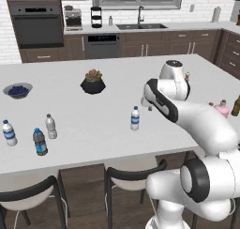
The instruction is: Move the plastic bottles in the middle to the plastics group, and the glass bottles in the middle to the glass group.
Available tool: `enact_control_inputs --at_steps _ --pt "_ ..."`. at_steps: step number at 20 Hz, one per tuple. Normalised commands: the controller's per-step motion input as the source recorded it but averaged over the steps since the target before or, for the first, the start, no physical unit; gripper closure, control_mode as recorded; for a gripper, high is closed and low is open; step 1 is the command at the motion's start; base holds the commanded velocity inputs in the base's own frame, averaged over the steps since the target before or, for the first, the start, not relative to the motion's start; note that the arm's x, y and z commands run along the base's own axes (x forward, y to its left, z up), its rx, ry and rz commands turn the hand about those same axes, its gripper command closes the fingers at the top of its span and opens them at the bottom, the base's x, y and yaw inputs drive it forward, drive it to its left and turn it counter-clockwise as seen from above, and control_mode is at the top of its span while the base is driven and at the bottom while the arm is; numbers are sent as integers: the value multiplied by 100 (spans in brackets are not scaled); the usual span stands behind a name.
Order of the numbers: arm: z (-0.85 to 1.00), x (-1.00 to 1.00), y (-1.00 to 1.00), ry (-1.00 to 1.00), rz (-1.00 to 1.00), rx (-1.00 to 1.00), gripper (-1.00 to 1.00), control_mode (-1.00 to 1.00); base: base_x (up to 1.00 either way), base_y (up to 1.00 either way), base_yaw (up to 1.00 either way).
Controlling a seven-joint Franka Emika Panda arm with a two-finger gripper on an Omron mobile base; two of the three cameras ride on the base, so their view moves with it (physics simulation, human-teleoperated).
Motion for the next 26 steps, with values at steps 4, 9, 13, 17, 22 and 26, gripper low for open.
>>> enact_control_inputs --at_steps 4,9,13,17,22,26 --pt "-33 -2 34 -19 0 -6 -100 -100 0 0 0" --pt "-28 17 49 -21 3 -3 -100 -100 0 0 0" --pt "-20 49 20 -11 0 0 -100 -100 0 0 0" --pt "0 44 0 0 0 0 -100 -100 0 0 0" --pt "-1 52 0 0 1 0 -100 -100 0 0 0" --pt "-14 44 0 0 7 0 -100 -100 0 0 0"
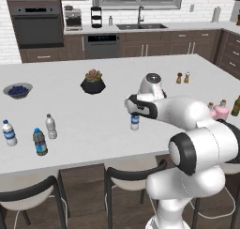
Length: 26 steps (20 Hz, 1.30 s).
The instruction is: Move the plastic bottles in the middle to the plastics group, and the glass bottles in the middle to the glass group.
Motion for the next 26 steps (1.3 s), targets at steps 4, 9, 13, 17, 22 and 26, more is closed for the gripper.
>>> enact_control_inputs --at_steps 4,9,13,17,22,26 --pt "-30 28 0 4 12 0 -100 -100 0 0 0" --pt "-36 12 0 4 13 0 -100 -100 0 0 0" --pt "-27 16 0 1 9 0 -100 -100 0 0 0" --pt "-20 27 0 4 6 0 -100 -100 0 0 0" --pt "-5 26 0 9 3 0 -100 -100 0 0 0" --pt "0 11 0 7 2 0 -100 -100 0 0 0"
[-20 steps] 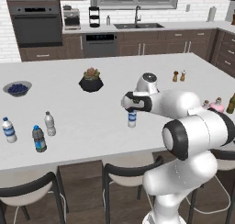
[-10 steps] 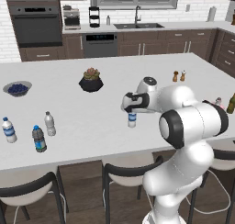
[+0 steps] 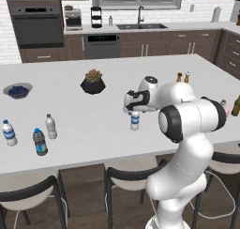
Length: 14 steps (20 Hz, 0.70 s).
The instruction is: Move the plastic bottles in the middle to the plastics group, and the glass bottles in the middle to the glass group.
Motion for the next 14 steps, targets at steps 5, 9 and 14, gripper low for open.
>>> enact_control_inputs --at_steps 5,9,14 --pt "0 -3 0 2 3 0 -100 -100 0 0 0" --pt "0 -1 0 0 2 0 -100 -100 0 0 0" --pt "0 -2 0 0 0 0 -100 -100 0 0 0"
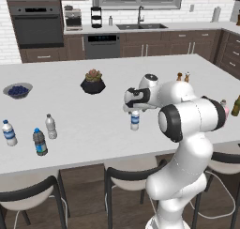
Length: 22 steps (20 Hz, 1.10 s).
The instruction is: Move the plastic bottles in the middle to the plastics group, and the glass bottles in the middle to the glass group.
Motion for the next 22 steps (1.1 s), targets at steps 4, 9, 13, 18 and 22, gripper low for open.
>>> enact_control_inputs --at_steps 4,9,13,18,22 --pt "-15 -1 5 -1 0 0 -100 -100 0 0 0" --pt "-20 0 11 -3 0 0 -100 -100 0 0 0" --pt "0 0 1 0 0 0 -100 -100 0 0 0" --pt "0 0 0 0 0 0 100 -100 0 0 0" --pt "0 0 0 0 0 0 100 -100 0 0 0"
